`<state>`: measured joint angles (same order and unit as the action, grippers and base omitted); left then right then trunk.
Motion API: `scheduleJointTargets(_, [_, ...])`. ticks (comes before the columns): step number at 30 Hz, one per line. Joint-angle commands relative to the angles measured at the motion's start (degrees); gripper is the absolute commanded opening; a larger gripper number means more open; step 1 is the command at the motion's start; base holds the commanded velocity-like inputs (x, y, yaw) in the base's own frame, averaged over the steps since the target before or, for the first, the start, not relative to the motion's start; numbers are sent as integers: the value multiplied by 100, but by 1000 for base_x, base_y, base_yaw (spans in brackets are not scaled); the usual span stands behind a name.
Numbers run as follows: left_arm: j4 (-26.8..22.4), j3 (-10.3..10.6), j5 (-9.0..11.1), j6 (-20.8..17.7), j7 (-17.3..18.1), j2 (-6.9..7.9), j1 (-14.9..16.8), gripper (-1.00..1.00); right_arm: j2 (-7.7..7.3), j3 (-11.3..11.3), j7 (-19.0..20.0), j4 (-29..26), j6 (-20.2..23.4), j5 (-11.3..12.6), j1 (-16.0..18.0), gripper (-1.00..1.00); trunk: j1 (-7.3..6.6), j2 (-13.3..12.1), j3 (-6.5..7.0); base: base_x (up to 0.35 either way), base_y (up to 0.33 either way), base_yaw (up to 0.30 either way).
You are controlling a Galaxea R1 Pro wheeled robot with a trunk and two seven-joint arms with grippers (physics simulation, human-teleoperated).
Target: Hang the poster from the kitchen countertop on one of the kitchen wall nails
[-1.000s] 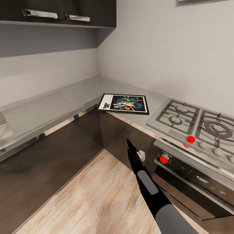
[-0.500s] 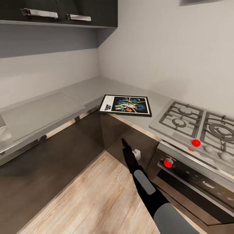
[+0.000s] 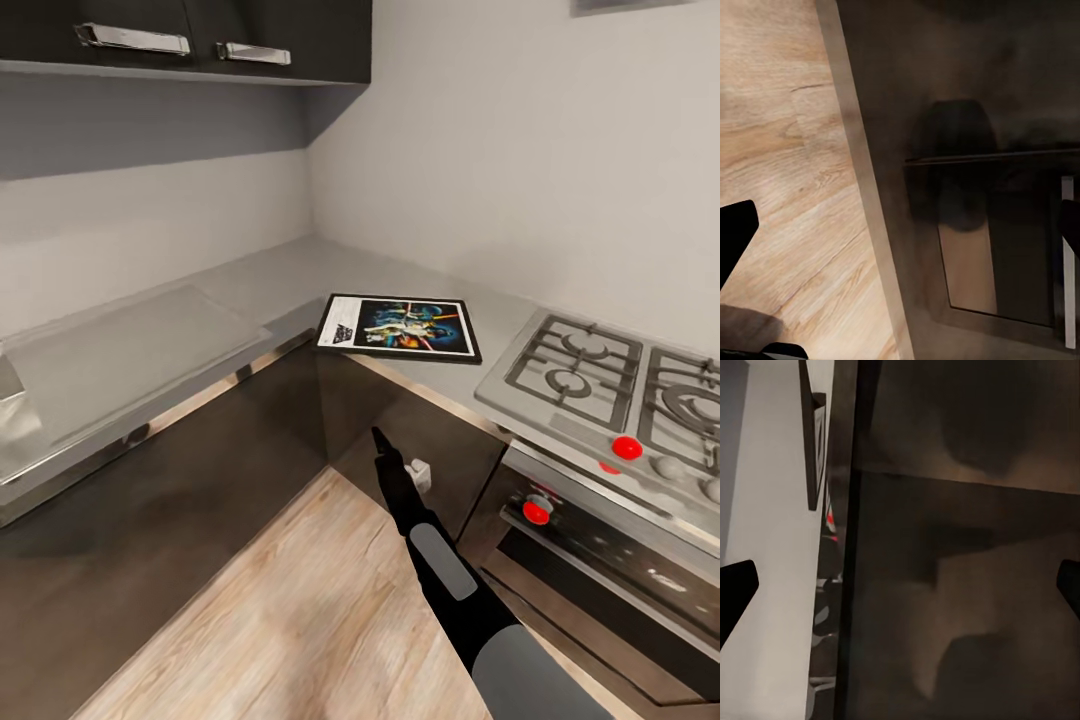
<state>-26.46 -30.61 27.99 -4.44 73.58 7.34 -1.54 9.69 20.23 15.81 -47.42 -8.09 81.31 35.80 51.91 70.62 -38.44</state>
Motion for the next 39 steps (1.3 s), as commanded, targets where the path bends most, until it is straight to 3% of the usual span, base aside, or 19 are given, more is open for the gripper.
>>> scheduleJointTargets(1, [-8,2,24,-48,14,1,-4,100,-2,26,27,7,-33,60,6,100,0,3,-3,35,35,0])
scheduleJointTargets(39, [-4,-2,29,-57,16,57,-4,100,16,51,27,-30,-35,60,8,100,0,3,-3,82,52,0])
